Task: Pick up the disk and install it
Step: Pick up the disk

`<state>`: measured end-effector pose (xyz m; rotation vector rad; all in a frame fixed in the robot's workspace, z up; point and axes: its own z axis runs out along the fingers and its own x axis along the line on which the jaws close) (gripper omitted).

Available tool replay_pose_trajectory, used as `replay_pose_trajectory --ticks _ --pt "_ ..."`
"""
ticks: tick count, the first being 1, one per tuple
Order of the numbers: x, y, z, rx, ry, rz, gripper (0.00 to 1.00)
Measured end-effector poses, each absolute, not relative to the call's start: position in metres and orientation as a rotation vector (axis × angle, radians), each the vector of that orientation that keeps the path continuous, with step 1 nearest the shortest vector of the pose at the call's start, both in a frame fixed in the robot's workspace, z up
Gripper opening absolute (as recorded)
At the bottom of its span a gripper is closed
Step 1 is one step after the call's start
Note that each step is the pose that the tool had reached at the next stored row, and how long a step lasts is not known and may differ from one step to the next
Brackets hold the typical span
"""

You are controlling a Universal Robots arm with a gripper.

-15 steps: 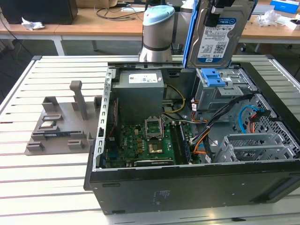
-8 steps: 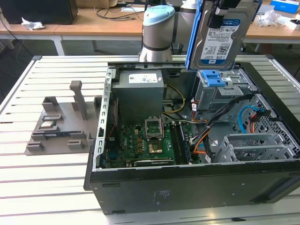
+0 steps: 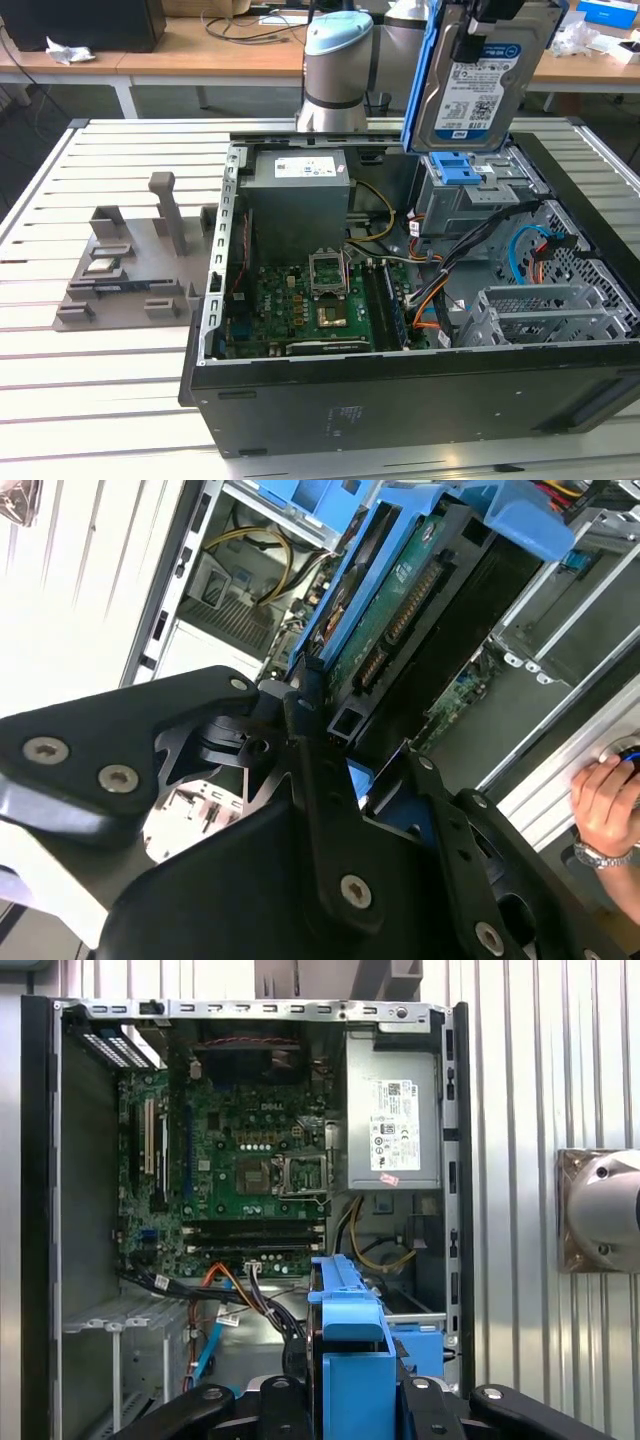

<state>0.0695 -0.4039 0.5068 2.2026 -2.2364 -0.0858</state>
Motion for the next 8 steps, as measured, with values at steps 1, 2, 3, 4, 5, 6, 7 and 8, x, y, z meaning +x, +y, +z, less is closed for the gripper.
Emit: replay_pose_trajectory --ticks 1,2,3,4,5,6,7,8 --pt "0.07 -0.405 0.507 2.203 -2.236 -0.086 0.37" --pt "0.071 -0.406 0.507 2.202 -2.237 -0.086 0.37" --pt "0.072 -0.406 0.507 2.202 -2.236 -0.086 0.37" --pt "0.073 -0.407 0.507 2.202 -2.236 -0.086 0.37" --pt "0.074 -0.408 0.507 2.202 -2.236 -0.086 0.37" --pt "0.076 -0.41 0.507 2.202 -2.236 -0.086 0.37" --pt "0.08 -0.413 0.506 2.202 -2.236 -0.086 0.37" --pt "0.083 -0.416 0.506 2.202 -2.236 -0.086 0.37"
